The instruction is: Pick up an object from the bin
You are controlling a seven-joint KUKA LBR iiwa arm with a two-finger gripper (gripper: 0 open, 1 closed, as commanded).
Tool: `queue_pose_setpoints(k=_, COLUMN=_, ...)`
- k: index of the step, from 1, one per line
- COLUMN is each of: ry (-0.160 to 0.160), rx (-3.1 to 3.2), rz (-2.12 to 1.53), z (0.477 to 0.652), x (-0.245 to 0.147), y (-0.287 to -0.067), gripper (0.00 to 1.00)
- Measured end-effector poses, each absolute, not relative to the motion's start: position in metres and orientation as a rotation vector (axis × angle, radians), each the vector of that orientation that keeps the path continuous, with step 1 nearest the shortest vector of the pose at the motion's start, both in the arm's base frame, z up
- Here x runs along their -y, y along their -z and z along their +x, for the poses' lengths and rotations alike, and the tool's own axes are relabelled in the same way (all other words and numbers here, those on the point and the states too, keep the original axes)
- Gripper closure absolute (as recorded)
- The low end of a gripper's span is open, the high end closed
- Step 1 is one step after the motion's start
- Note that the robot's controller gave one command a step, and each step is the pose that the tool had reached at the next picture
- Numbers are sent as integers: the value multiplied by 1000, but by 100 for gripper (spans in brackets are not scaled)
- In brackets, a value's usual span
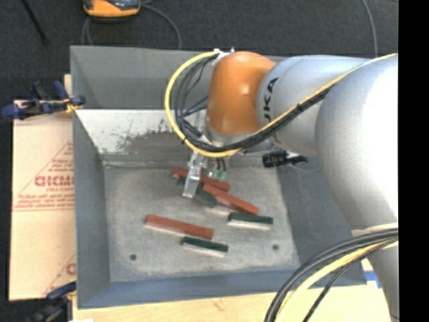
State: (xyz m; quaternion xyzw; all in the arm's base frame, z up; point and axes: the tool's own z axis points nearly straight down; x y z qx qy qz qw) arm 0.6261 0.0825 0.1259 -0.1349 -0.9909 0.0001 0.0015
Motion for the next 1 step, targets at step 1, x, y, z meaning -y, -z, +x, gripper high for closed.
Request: queue_pose_setpoints(k=1, ry=2, rx=3115, rz=-423, z=627, x=-83, y=-145, gripper=100)
